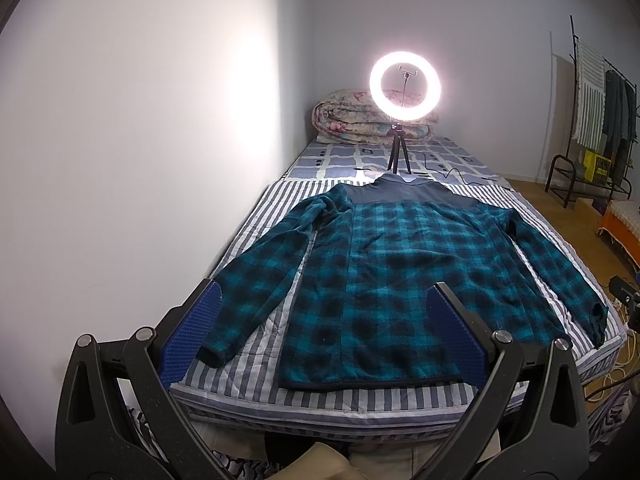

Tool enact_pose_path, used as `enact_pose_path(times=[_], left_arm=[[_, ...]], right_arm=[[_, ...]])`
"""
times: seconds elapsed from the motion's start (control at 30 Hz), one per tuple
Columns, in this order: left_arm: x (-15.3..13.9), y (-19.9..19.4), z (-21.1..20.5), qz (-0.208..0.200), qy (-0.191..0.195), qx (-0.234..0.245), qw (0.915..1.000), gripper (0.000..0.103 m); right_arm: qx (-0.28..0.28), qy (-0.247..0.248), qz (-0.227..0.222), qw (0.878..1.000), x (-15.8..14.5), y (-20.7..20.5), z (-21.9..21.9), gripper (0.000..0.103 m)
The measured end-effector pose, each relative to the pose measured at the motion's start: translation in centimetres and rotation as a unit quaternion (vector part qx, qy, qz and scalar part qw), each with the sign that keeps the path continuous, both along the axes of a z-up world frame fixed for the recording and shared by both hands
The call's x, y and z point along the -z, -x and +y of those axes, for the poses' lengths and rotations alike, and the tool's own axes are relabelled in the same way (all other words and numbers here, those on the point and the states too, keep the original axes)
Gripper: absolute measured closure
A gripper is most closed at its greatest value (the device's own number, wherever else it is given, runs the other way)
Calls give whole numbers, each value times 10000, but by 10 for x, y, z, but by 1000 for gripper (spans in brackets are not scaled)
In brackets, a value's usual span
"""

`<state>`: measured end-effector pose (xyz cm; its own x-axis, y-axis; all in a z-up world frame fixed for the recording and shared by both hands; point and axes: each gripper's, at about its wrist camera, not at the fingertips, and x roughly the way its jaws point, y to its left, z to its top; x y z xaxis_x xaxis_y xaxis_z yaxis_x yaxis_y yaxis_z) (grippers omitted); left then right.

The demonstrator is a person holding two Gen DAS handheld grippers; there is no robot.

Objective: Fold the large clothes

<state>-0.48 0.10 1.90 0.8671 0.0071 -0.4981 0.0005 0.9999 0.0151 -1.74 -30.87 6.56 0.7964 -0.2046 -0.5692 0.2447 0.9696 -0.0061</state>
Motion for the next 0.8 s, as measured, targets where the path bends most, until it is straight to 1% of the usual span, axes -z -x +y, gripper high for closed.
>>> enact_pose_path(times=[0.8], left_arm=[[-1,-4,1,9,-12,-7,10000,0]], right_arm=[[-9,-12,20,10000,0,0,2,6]])
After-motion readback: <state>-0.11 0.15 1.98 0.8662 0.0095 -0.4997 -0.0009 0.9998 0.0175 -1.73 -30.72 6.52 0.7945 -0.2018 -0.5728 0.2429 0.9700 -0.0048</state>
